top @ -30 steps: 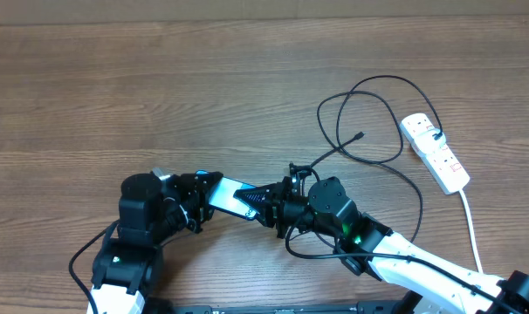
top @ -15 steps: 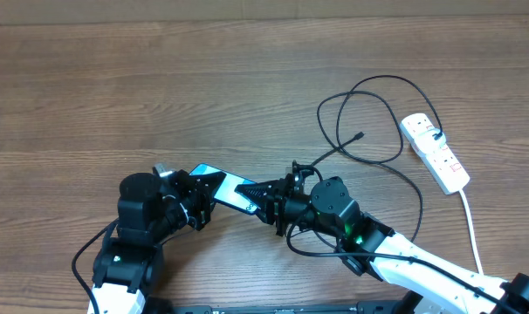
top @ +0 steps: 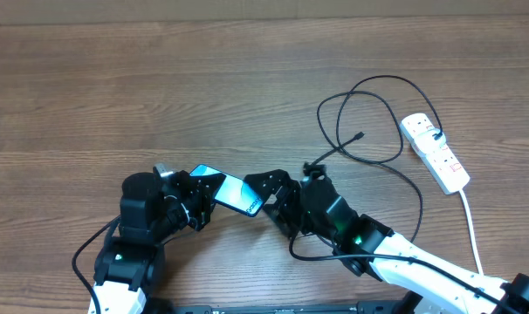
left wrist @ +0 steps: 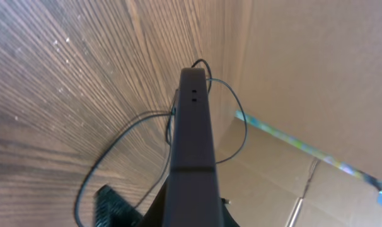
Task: Plug charger to phone and switch on socket
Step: 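Move the right gripper to the black cable's USB-C plug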
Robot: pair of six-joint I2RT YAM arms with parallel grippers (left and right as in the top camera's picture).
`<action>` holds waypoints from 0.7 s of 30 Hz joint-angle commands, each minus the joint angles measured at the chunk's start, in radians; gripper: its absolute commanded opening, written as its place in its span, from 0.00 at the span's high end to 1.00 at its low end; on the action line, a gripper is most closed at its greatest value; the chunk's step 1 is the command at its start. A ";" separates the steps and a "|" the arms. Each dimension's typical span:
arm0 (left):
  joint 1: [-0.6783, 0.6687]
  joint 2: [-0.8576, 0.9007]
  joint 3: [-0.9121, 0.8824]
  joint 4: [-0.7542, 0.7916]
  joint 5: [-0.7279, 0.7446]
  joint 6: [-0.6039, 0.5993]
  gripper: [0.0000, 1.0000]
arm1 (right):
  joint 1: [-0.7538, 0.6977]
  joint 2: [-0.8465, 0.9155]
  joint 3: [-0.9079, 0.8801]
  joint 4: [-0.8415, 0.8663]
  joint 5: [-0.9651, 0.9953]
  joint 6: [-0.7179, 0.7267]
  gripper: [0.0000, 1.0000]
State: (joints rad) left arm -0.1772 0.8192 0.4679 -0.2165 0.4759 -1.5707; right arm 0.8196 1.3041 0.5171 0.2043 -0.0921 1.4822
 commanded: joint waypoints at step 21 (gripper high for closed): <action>0.072 0.627 0.021 0.681 0.595 0.070 0.96 | -0.562 0.150 0.424 -0.653 0.159 -0.740 0.00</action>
State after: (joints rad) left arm -0.1089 1.4208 0.4667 0.3920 0.9298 -1.4220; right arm 0.3099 1.3636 0.8684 -0.4129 0.0582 0.8448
